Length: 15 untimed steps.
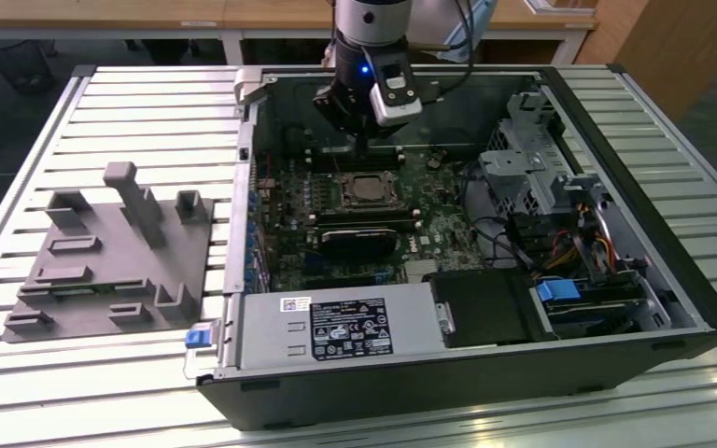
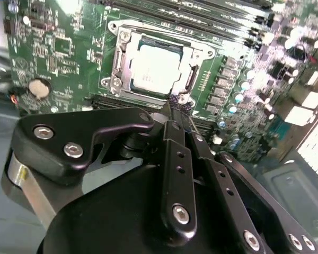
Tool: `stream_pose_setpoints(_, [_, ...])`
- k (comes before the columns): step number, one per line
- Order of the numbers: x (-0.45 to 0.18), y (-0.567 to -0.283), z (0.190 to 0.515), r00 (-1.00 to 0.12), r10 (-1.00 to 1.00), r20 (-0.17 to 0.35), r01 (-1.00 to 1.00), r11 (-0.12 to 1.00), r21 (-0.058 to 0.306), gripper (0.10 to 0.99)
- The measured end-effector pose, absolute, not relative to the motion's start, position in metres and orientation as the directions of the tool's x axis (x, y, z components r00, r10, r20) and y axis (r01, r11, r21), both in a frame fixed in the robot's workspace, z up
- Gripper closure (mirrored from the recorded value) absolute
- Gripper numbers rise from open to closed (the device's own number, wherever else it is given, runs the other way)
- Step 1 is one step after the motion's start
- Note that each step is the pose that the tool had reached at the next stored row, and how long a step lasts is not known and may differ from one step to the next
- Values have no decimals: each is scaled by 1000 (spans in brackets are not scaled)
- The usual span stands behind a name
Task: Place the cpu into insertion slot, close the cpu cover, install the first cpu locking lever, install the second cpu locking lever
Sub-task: 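Install the first cpu locking lever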
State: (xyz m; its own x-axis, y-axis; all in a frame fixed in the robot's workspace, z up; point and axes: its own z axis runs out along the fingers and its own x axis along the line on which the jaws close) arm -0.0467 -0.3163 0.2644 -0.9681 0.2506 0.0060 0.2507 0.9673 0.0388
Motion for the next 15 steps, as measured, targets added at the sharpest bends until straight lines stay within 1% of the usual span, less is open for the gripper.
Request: stream_pose_setpoints(15, [-47, -316, 264, -998, 61, 6, 61, 997, 40, 980])
